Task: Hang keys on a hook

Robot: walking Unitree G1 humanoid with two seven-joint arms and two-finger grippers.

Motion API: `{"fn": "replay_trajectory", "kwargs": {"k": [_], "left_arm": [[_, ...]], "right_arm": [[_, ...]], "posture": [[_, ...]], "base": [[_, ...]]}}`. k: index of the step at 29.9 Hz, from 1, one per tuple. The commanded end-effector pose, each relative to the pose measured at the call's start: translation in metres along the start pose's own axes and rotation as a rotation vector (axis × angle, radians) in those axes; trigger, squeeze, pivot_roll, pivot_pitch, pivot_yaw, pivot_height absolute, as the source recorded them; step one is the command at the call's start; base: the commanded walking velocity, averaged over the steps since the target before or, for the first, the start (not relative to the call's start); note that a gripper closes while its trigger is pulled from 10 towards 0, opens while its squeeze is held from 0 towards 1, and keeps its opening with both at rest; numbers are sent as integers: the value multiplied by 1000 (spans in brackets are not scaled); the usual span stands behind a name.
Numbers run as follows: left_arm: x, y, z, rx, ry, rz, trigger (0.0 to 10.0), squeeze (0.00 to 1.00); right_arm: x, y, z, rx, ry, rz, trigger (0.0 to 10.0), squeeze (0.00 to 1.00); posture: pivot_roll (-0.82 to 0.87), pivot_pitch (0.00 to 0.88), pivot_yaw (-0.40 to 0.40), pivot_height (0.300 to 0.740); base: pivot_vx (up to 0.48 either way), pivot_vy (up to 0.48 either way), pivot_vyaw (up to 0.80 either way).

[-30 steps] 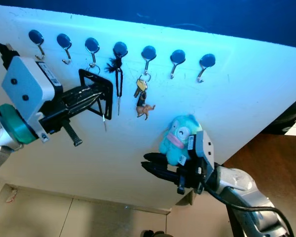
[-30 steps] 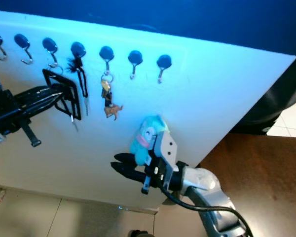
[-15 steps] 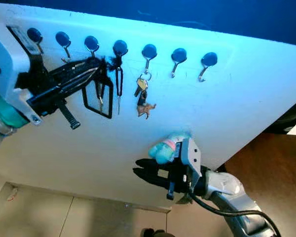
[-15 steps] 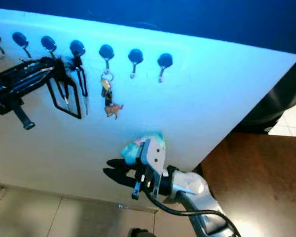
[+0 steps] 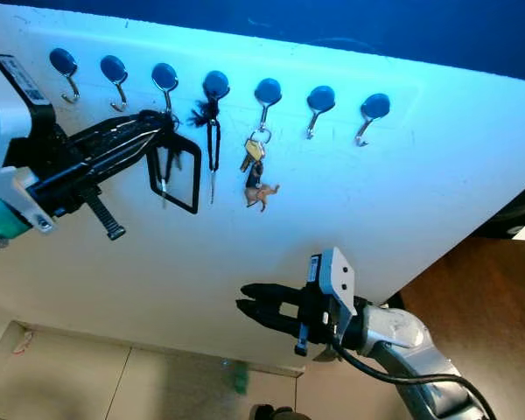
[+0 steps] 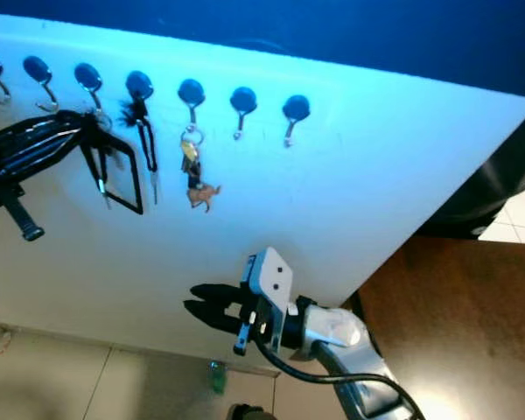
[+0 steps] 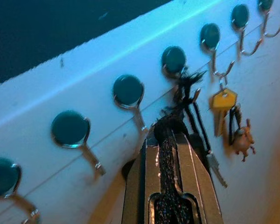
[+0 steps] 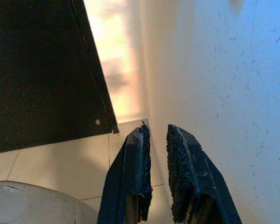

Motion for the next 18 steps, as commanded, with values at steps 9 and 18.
{"fn": "replay_trajectory", "kwargs": {"k": [9, 18], "left_arm": [[-22, 1, 17, -70, 67, -87, 0, 0], [-31, -2, 12, -66, 96, -102, 0, 0]], "right_arm": [[4, -1, 2, -5, -12, 15, 10000, 0], [5, -1, 3, -4, -19, 21, 10000, 0]], "posture": [[97, 56, 22, 740], [83, 55, 22, 740]], "base": [[0, 0, 0], [0, 0, 0]]}}
Point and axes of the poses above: a point about 5 cm out from each wrist's last joint towards the gripper, its own z axis pointing back from the gripper into the wrist, its own y axis along the axis of the wrist's last joint, x = y × z, the point moved 3 cm from there along -z, pointing out of the wrist towards the gripper, and after that the axes turned 4 degrees about -z, right-handed, at the moved point
